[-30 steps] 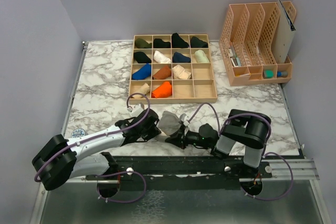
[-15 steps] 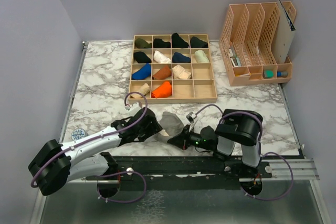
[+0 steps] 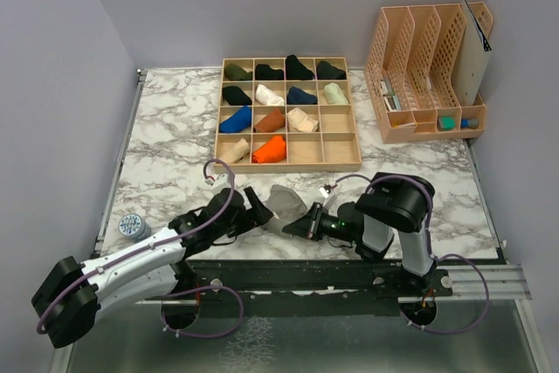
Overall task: Roll the underwear
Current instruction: Roll the underwear to the center of the board.
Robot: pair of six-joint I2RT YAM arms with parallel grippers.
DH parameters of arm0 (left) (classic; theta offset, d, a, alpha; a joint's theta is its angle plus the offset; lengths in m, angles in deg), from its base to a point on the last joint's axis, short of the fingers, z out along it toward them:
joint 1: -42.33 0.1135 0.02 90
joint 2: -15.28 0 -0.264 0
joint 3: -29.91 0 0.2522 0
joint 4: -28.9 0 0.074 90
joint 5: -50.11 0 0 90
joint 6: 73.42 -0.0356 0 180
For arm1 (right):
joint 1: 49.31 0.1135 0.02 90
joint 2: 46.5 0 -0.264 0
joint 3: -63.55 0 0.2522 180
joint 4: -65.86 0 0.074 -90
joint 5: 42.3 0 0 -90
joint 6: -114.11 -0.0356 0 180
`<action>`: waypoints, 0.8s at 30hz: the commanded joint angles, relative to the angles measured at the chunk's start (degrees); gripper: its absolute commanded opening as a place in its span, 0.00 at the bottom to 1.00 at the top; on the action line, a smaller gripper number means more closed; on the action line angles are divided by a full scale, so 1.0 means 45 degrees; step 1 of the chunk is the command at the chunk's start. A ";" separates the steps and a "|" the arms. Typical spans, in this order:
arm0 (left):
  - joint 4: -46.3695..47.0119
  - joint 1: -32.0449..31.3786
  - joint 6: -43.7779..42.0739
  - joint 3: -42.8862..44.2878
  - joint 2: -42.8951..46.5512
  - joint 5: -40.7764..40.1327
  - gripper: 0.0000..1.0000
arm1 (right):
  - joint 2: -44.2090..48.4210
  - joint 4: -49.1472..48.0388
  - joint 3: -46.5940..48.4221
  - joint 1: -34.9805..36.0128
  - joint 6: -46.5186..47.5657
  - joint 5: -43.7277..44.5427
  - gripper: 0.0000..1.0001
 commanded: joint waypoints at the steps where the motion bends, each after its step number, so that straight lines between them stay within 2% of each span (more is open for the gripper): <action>1: 0.1941 0.0054 -0.0953 -0.1254 0.1075 0.0976 0.89 | -0.0635 0.1063 -0.0589 -0.0902 -0.0375 0.0494 0.00; 7: 0.3761 0.0110 -0.0804 -0.2560 0.1629 0.1483 0.87 | 0.1253 0.6950 0.0611 -0.1055 -0.0116 0.0102 0.04; 11: 0.4135 0.0181 -0.0945 -0.2358 0.1015 0.1259 0.87 | 0.1753 0.8665 0.1238 -0.1226 0.0058 -0.0303 0.04; 16: 0.3917 0.0350 -0.0998 -0.1523 -0.0856 0.0995 0.78 | 0.1045 0.8073 0.1181 -0.1569 -0.0504 -0.1116 0.03; 21: 0.5790 0.0430 -0.0530 -0.2078 -0.1714 0.0965 0.74 | 0.0125 0.7044 0.0774 -0.1765 -0.1103 -0.1284 0.03; 24: 0.6359 0.0449 -0.0618 -0.2118 -0.2055 0.0879 0.67 | -0.0272 0.6241 0.0444 -0.1942 -0.1507 -0.1355 0.03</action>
